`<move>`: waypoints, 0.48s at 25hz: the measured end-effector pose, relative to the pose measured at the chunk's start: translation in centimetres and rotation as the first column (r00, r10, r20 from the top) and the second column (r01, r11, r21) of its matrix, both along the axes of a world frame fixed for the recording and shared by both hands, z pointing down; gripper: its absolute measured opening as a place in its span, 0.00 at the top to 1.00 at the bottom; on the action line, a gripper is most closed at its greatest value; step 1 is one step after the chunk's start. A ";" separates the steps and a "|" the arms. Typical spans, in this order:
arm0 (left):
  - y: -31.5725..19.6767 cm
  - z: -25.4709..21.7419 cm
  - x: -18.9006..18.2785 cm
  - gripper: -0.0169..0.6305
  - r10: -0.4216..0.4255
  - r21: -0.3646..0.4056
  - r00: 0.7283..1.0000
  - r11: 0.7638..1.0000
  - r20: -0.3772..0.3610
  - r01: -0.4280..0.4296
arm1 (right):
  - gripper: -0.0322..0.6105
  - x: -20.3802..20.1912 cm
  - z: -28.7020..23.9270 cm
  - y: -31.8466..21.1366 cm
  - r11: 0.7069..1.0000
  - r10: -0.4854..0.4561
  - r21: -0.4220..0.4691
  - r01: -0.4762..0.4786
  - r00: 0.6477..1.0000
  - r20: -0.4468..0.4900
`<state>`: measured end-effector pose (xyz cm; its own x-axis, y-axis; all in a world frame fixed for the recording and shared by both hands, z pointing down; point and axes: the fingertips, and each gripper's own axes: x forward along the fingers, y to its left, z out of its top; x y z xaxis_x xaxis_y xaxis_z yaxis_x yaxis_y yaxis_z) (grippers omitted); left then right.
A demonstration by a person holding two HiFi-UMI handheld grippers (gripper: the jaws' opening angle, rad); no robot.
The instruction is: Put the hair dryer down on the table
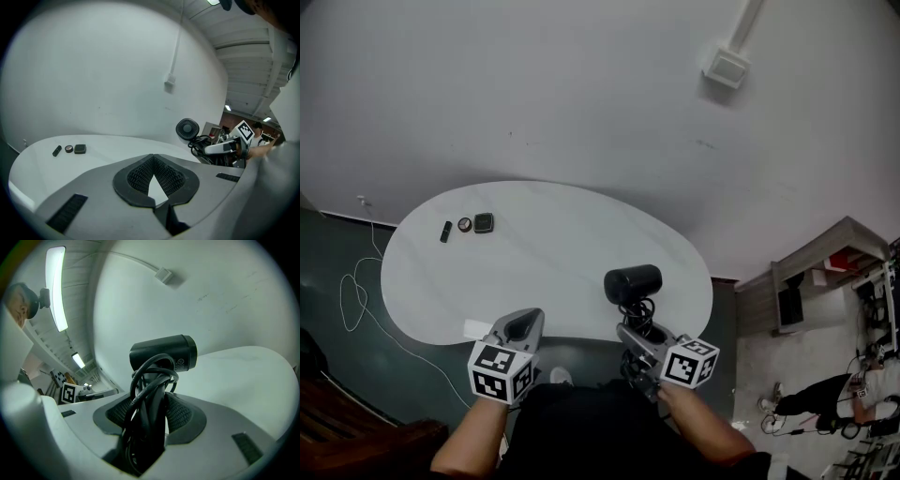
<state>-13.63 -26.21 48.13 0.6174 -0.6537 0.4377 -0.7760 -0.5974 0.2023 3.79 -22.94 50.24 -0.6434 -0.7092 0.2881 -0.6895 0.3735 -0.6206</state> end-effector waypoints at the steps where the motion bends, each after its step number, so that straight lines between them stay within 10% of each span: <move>1: -0.6 0.1 -0.4 0.96 -0.001 0.004 1.000 1.000 0.008 0.001 | 0.64 -0.3 0.2 -0.5 1.000 0.007 -0.008 -0.007 1.000 0.001; 12: -2.7 1.0 -0.2 0.96 -0.019 -0.025 1.000 1.000 -0.005 0.019 | 0.64 -0.6 0.7 -3.5 0.999 -0.019 -0.037 0.018 1.000 -0.007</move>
<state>-13.83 -28.86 49.12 0.6073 -0.6545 0.4503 -0.7861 -0.5772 0.2213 3.23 -26.46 50.98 -0.6539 -0.6859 0.3192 -0.6876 0.3628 -0.6289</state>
